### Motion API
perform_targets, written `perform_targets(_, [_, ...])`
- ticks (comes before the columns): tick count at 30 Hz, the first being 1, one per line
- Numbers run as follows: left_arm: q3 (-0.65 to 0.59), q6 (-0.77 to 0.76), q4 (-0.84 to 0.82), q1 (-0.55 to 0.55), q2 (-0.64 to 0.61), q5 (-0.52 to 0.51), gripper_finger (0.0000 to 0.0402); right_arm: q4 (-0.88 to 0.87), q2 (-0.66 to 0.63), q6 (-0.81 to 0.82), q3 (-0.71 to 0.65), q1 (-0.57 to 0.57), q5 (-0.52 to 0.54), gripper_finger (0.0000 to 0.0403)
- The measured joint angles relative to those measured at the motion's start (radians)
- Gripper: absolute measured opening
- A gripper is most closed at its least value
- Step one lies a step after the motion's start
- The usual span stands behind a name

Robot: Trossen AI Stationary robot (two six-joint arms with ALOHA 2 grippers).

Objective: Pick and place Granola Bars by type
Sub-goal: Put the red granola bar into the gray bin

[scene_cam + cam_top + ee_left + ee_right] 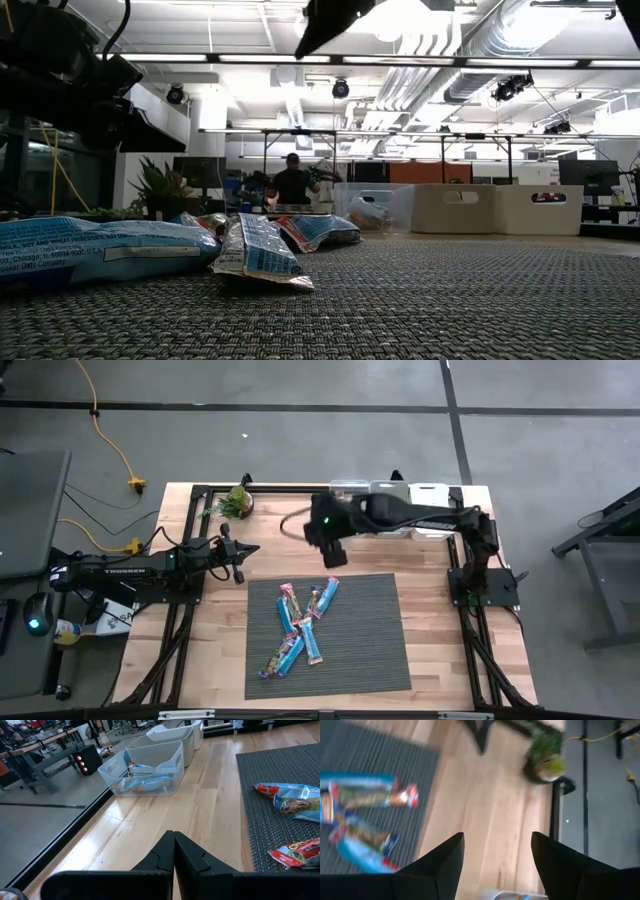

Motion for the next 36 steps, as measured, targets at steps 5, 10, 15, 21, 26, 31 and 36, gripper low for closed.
perform_targets(5, [0.0, 0.0, 0.0, 0.0, 0.0, 0.0, 0.0001, -0.075, 0.039, -0.043, -0.052, 0.043, 0.076, 0.0214])
perform_targets(10, [0.0, 0.0, 0.0, 0.0, 0.0, 0.0, 0.0001, -0.049, 0.04, -0.043, -0.184, 0.074, 0.084, 0.0214])
perform_targets(15, [0.0, 0.0, 0.0, 0.0, 0.0, 0.0, 0.0001, -0.001, 0.04, -0.044, -0.317, 0.112, 0.098, 0.0214])
perform_targets(21, [0.0, 0.0, 0.0, 0.0, 0.0, 0.0, 0.0001, 0.136, 0.04, -0.127, -0.433, 0.169, 0.121, 0.0213])
perform_targets(26, [0.0, 0.0, 0.0, 0.0, 0.0, 0.0, 0.0001, 0.244, 0.04, -0.186, -0.504, 0.22, 0.125, 0.0213])
perform_targets(31, [0.0, 0.0, 0.0, 0.0, 0.0, 0.0, 0.0001, 0.307, 0.04, -0.247, -0.558, 0.253, 0.16, 0.0213])
perform_targets(36, [0.0, 0.0, 0.0, 0.0, 0.0, 0.0, 0.0001, 0.356, 0.04, -0.228, -0.588, 0.259, 0.19, 0.0213])
